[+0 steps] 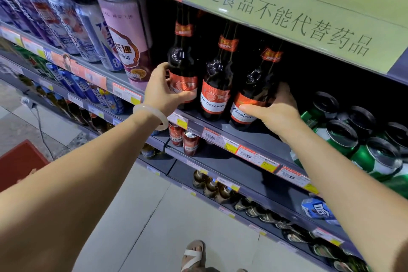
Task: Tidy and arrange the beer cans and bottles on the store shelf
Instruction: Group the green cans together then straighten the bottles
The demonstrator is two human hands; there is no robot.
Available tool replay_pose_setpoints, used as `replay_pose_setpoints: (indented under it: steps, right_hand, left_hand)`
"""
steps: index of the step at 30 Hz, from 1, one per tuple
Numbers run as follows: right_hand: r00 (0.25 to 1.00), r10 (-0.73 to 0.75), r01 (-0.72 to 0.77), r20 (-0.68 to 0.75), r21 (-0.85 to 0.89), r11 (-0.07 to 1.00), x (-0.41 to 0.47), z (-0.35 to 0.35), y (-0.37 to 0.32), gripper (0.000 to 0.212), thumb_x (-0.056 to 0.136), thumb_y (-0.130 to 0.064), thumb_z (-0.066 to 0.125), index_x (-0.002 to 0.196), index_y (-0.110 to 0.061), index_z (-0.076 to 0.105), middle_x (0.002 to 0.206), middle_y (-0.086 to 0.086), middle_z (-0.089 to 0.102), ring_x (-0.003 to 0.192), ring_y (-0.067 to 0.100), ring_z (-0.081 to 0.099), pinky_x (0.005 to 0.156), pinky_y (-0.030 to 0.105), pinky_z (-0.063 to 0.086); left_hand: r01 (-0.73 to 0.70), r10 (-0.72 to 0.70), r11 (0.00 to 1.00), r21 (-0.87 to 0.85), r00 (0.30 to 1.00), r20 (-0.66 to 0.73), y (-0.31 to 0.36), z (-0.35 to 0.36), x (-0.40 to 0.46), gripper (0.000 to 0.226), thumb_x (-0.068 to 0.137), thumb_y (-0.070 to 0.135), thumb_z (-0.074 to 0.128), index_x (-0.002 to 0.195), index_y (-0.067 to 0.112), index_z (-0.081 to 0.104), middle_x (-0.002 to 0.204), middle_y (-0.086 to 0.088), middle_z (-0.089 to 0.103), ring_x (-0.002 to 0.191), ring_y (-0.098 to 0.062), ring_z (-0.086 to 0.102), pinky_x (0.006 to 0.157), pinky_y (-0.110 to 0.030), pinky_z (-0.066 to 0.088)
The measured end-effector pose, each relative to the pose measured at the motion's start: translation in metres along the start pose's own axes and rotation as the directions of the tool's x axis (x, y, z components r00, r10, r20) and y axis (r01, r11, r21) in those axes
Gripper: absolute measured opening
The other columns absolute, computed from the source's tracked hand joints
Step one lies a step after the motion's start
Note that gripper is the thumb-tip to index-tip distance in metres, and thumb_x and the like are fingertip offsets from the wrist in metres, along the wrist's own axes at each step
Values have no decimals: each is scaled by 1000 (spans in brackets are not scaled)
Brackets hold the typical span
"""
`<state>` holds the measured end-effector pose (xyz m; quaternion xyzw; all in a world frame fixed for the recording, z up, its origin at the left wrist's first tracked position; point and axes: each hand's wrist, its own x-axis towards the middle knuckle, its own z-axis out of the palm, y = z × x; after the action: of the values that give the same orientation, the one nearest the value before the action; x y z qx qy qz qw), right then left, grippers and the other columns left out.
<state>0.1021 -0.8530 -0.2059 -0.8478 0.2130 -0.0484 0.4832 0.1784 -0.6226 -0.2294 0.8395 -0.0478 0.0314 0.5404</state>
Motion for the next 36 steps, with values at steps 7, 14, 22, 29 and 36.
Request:
replay_pose_setpoints:
  steps: [7, 14, 22, 29, 36]
  right_hand:
    - [939, 98, -72, 329, -93, 993, 12, -22, 2, 108, 32, -54, 80, 131, -31, 46, 126, -10, 59, 118, 11, 54, 98, 29, 39]
    - [984, 65, -56, 164, -59, 997, -5, -4, 9, 93, 56, -20, 88, 129, -16, 31, 115, 3, 60, 104, 19, 58, 89, 32, 46]
    - [1000, 26, -26, 3, -59, 998, -13, 15, 13, 66, 60, -28, 86, 112, -7, 52, 84, -5, 63, 80, 12, 61, 71, 25, 45]
    - [989, 97, -105, -112, -67, 992, -9, 35, 23, 84, 37, -64, 71, 102, -12, 63, 86, -1, 68, 80, 14, 66, 71, 29, 52]
    - [972, 132, -146, -192, -62, 987, -10, 48, 27, 95, 26, -78, 68, 99, -16, 65, 95, 2, 66, 85, 15, 65, 75, 32, 57]
  left_hand:
    - [6, -6, 1000, 0, 1000, 15, 9, 7, -3, 73, 65, 17, 82, 126, 18, 42, 126, 2, 52, 111, -8, 49, 89, -18, 37]
    - [40, -40, 999, -29, 999, -15, 2, 18, -13, 73, 67, 14, 80, 128, 12, 38, 120, -2, 54, 101, -8, 52, 75, -3, 38]
    - [1, 0, 998, -70, 1000, 24, -2, 21, -16, 80, 60, 10, 84, 125, 11, 38, 115, 3, 49, 103, -7, 51, 88, -16, 42]
    - [0, 3, 996, -86, 999, 39, -6, 21, -13, 83, 59, 12, 85, 126, 14, 37, 117, 3, 49, 109, -10, 52, 95, -25, 43]
    - [-18, 22, 996, -88, 999, 40, -6, 22, -12, 81, 59, 11, 85, 126, 13, 38, 113, 5, 50, 106, -9, 54, 89, -17, 43]
